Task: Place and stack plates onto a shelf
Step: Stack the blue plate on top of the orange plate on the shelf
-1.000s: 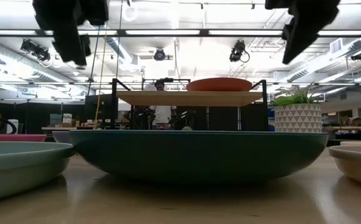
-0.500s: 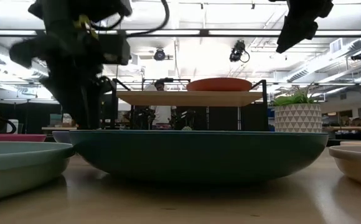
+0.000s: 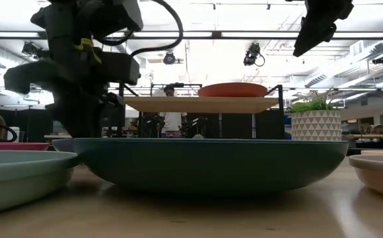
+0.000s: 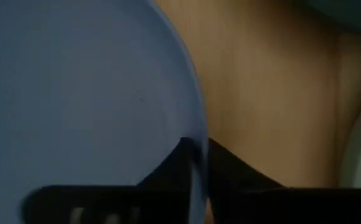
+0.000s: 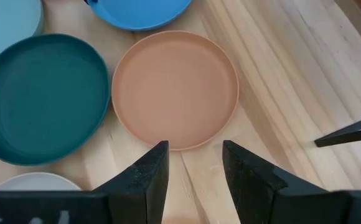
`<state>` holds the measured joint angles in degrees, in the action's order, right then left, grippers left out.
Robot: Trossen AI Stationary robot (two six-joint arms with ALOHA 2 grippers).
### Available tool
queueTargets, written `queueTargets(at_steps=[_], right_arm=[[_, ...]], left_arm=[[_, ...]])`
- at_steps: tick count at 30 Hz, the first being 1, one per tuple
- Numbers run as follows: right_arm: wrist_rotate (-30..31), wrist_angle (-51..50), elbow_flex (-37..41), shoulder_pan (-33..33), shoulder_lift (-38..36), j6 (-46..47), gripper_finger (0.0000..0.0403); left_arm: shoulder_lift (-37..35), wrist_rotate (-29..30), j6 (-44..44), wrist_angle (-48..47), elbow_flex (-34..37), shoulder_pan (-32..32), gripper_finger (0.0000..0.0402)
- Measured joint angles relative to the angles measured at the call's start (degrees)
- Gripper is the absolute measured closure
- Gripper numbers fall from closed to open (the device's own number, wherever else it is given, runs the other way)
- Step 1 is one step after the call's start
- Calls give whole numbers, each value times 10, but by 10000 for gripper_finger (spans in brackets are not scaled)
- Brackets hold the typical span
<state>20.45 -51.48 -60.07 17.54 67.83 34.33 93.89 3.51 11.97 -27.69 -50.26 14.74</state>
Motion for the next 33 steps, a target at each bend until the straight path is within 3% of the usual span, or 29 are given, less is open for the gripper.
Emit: queueTargets(at_steps=[6,12,15,19,23,33], right_arm=[[5,0,0,0,0,0,246],[9,-1,0,0,-1,6,246],[10,-1,0,0,-9,23,246],[32,-7,0,0,-29,48,246],[65,-9,0,0,-59,73,246],[141,40,0,0,-113,96,246]], left_arm=[[-39,-28,-6,-83,-45,-8,386],[-78,-175,-19,-169,-159,-38,387],[-84,-200,-24,-206,-243,-48,388],[-85,-192,-59,-213,-339,-71,388],[-85,-130,-93,-203,-399,-119,389],[-46,-142,-163,-71,-423,-260,389]])
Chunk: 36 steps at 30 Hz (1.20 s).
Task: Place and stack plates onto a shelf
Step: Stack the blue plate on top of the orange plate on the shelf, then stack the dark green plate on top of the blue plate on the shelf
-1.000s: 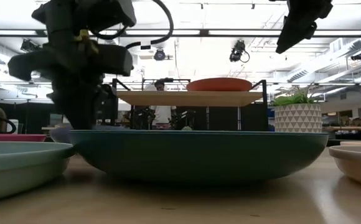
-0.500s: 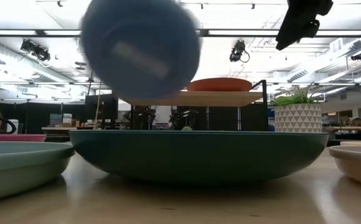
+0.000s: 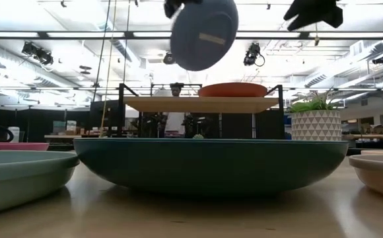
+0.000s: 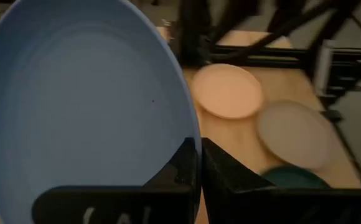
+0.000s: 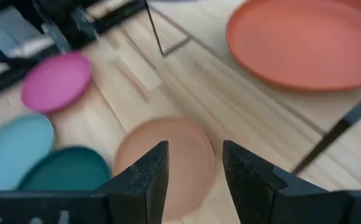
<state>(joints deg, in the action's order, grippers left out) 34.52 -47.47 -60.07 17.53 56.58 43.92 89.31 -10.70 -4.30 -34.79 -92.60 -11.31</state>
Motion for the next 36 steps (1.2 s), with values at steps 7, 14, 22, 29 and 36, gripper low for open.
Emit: queueTargets(at_steps=[7,14,22,29,36], right_arm=[[6,12,0,0,0,-10,246],[62,16,0,0,-16,-14,246],[98,25,0,0,-33,-16,246],[108,26,0,0,-34,-16,246],[109,26,0,0,-34,-19,249]], left_arm=[[104,26,-116,-46,-145,-24,389],[210,35,-230,-141,-238,-52,389],[254,61,-324,-142,-240,-65,385],[274,83,-336,-133,-240,-68,318],[241,94,-274,-155,-240,-66,235]])
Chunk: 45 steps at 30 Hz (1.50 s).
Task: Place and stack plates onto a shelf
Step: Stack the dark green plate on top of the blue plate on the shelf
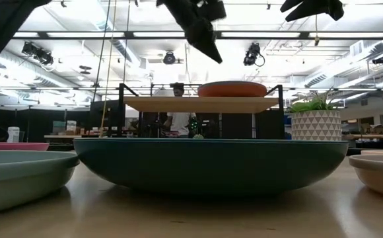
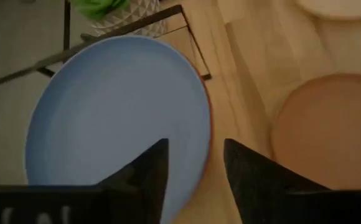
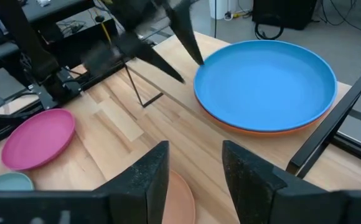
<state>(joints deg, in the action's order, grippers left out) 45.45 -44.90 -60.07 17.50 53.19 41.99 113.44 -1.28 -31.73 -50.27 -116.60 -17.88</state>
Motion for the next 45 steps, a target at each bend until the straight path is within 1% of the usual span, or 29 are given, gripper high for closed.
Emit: queueTargets(at_steps=[1,2,5,6,7,9,11,13,15,18,23,25,29,31,33,37,41,45], right_arm=[[0,0,0,0,0,0,249],[0,0,0,0,0,0,250],[0,0,0,0,0,-1,251],[0,0,0,0,0,-1,251],[1,0,0,0,0,-1,251],[1,0,0,0,0,-2,251],[1,-1,0,0,0,-2,251],[1,-1,0,0,0,-2,251],[0,-1,0,0,0,-2,251],[0,2,0,0,0,-2,251],[-3,2,0,0,0,-2,251],[-5,3,0,0,0,-2,251],[-14,3,0,0,0,0,251],[-16,3,0,0,1,0,251],[-16,3,0,0,2,-1,251],[-21,3,0,0,4,-1,251],[-28,6,0,0,5,-1,251],[-31,7,0,0,5,-1,251]], left_arm=[[-14,-11,17,-18,0,0,229],[-27,-35,36,-38,0,0,225],[-61,-149,83,-105,0,3,224],[-70,-181,94,-123,3,9,227],[-81,-201,102,-136,11,16,230],[-105,-214,103,-172,38,39,238],[-132,-216,104,-171,83,64,246],[-160,-220,124,-153,141,86,252],[-185,-228,161,-110,202,107,257],[-211,-226,220,-36,289,134,259],[-221,-197,313,79,394,176,259],[-213,-191,376,110,424,187,259],[-194,-192,534,170,484,204,259],[-185,-179,599,195,509,213,259],[-174,-161,652,222,529,221,259],[-152,-127,715,265,544,234,259],[-128,-113,747,301,544,242,259],[-101,-99,762,307,544,249,259]])
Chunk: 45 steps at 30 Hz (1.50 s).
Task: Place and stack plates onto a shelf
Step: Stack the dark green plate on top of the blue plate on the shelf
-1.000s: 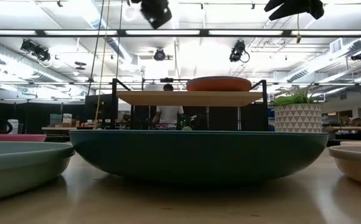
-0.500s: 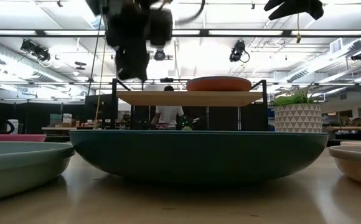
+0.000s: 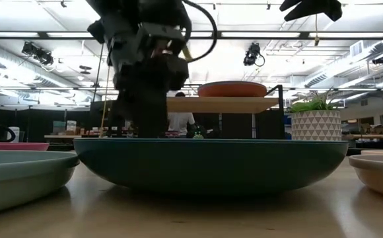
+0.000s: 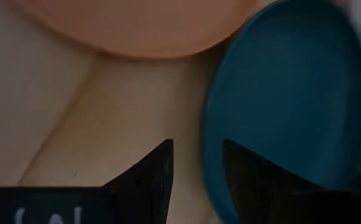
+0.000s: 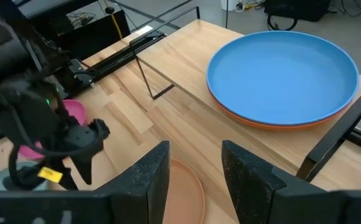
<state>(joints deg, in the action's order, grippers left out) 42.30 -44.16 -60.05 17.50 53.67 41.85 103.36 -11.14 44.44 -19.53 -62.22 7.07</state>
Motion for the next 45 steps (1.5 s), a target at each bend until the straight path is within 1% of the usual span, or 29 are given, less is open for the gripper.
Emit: queueTargets(at_steps=[8,10,12,16,17,21,24,27,29,31,34,36,40,42,45], right_arm=[[-2,0,0,0,0,0,251],[-4,0,0,0,0,0,251],[-4,0,0,0,0,0,251],[-3,0,0,0,0,0,251],[-2,0,0,0,0,0,251],[-2,0,0,0,0,0,251],[-1,0,0,0,-1,0,251],[0,11,0,0,-2,0,251],[0,18,0,0,-2,0,251],[0,24,0,0,-3,0,252],[0,18,-5,0,-3,4,256],[1,18,-16,-1,-1,0,259],[6,-4,-33,-9,-1,-15,266],[16,-17,-36,-14,-3,-15,269],[17,-24,-36,-25,-7,-22,271]], left_arm=[[38,17,1,20,0,20,260],[37,24,-4,20,0,25,268],[37,27,-4,20,0,29,293],[37,10,-8,22,0,27,378],[37,1,-14,22,-1,25,385],[17,-14,-14,18,0,8,385],[-23,-18,-16,19,-2,-17,386],[-63,-26,-30,7,-22,-51,387],[-90,-37,-45,-1,-53,-79,387],[-105,-37,-74,-34,-102,-111,387],[-104,-14,-148,-132,-200,-162,387],[-91,-3,-190,-169,-265,-200,387],[-54,-9,-242,-234,-375,-289,387],[-29,-10,-262,-266,-419,-331,387],[6,-19,-284,-282,-465,-384,387]])
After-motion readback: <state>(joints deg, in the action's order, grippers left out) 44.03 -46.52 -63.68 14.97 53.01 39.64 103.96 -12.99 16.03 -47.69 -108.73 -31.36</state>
